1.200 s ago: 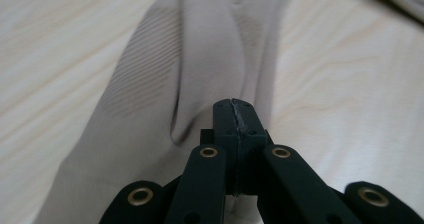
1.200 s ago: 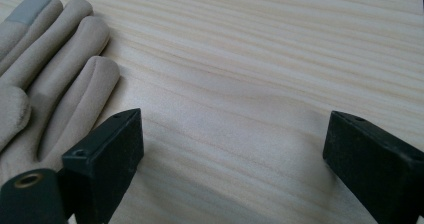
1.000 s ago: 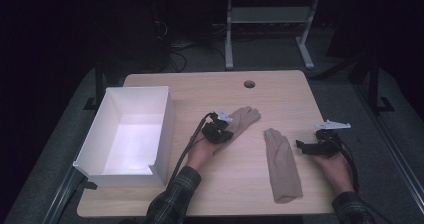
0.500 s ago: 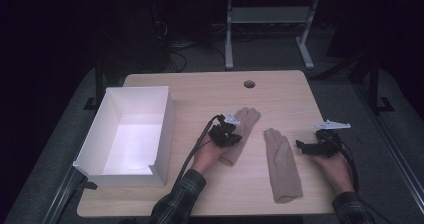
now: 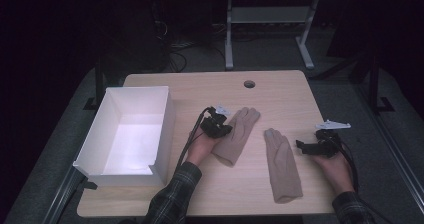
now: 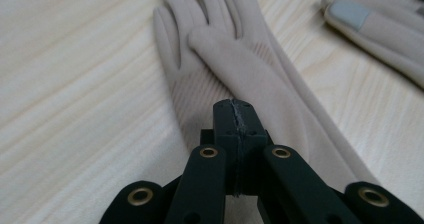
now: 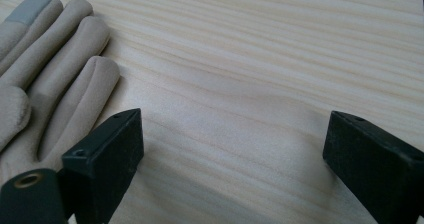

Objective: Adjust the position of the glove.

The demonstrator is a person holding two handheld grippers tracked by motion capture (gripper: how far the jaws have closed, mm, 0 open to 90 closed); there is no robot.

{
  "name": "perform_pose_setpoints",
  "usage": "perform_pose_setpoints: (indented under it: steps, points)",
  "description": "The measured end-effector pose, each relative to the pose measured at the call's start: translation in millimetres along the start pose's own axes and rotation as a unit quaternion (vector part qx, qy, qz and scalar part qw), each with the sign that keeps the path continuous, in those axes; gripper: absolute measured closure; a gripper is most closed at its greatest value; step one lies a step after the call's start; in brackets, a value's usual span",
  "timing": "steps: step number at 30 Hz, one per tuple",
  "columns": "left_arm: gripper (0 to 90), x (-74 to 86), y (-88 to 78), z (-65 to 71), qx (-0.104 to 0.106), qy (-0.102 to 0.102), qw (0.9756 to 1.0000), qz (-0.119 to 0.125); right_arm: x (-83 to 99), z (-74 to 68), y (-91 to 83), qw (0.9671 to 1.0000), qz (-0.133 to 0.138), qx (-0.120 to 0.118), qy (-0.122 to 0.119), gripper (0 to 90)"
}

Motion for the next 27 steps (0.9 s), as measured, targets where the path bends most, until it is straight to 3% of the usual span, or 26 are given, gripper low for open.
perform_pose_setpoints:
  steps: [2,8,14,27]
  points:
    - [89.6,2.2,4.1,-0.4,-0.001,0.006,0.9999,-0.014,0.0,0.0,0.0,1.0,0.0,0.0,0.0,8.7]
    - [89.7,5.3,2.7,2.2,0.0,0.012,0.9997,-0.02,0.0,0.0,-0.1,1.0,0.0,0.0,0.0,8.7]
    - [89.7,12.1,-2.8,5.7,0.011,0.009,0.9997,-0.021,0.0,-0.1,0.0,1.0,0.0,0.0,0.0,8.7]
    - [89.7,28.4,-20.0,21.1,0.029,0.036,0.9978,-0.048,0.0,-0.1,0.0,1.0,0.0,0.0,0.0,8.7]
Point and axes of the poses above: each handheld gripper's, and its own axes: y roughly forward along the jaws, x roughly out of its underside, z roughly to its right, the point moved 1 cm from there along y, roughly forward along the jaws, and after that the axes turned 6 degrees about -y, right-handed, at the moved point
